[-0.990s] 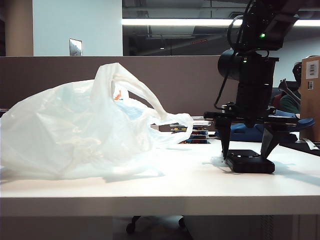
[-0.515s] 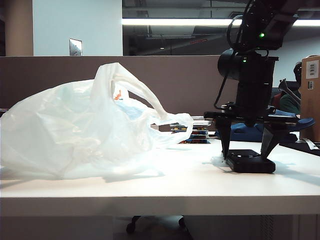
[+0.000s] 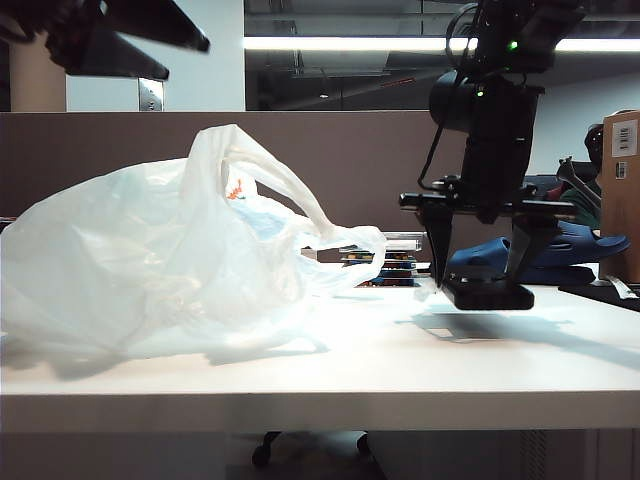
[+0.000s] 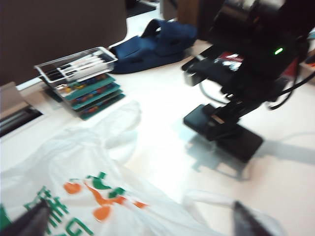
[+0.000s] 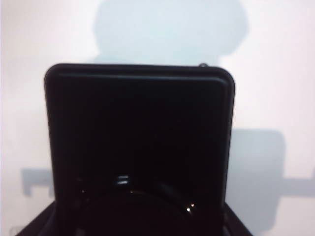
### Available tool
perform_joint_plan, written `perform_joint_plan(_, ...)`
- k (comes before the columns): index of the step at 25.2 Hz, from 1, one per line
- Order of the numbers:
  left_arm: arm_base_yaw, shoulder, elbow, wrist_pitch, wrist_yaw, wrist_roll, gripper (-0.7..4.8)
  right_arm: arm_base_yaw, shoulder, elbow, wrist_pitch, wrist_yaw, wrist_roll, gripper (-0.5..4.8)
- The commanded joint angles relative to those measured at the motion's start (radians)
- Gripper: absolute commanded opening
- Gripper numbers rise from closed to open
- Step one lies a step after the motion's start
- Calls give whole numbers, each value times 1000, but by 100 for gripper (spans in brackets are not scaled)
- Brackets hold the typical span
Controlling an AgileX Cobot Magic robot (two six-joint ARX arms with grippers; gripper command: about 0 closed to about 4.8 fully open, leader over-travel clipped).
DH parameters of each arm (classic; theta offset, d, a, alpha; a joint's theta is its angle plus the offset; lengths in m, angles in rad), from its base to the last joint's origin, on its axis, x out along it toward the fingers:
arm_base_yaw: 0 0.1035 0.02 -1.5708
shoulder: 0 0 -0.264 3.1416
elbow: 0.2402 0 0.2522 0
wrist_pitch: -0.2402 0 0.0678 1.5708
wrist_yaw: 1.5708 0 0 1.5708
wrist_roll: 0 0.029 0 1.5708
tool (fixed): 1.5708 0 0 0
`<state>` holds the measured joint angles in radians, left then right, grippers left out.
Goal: Put the power bank into the bag.
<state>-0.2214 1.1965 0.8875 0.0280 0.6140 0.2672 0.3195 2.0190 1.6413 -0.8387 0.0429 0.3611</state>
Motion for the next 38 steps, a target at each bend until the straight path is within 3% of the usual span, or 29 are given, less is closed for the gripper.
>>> perform_joint_plan(1, -48, 50, 10, 84, -79, 44, 479, -1, -16, 15, 5, 3, -14, 239)
perform_joint_plan(6, -101, 121, 23, 141, -131, 62, 479, -1, -18, 15, 1, 2, -22, 239)
perform_joint_plan(10, -148, 145, 105, 9, -136, 12, 479, -2, -18, 15, -2, -5, -23, 239)
perform_joint_plan(15, -165, 161, 143, -14, -237, 12, 479, -3, -18, 16, 2, -18, -26, 239)
perform_joint_plan(23, -169, 316, 288, -55, -237, 14, 479, -2, -18, 16, 2, -23, -25, 238)
perform_joint_plan(30, -233, 426, 405, -168, -396, 144, 479, -3, -18, 16, 5, -23, -25, 239)
perform_joint_plan(38, -251, 504, 419, -172, -526, 182, 479, -3, -18, 16, 5, -23, -25, 239)
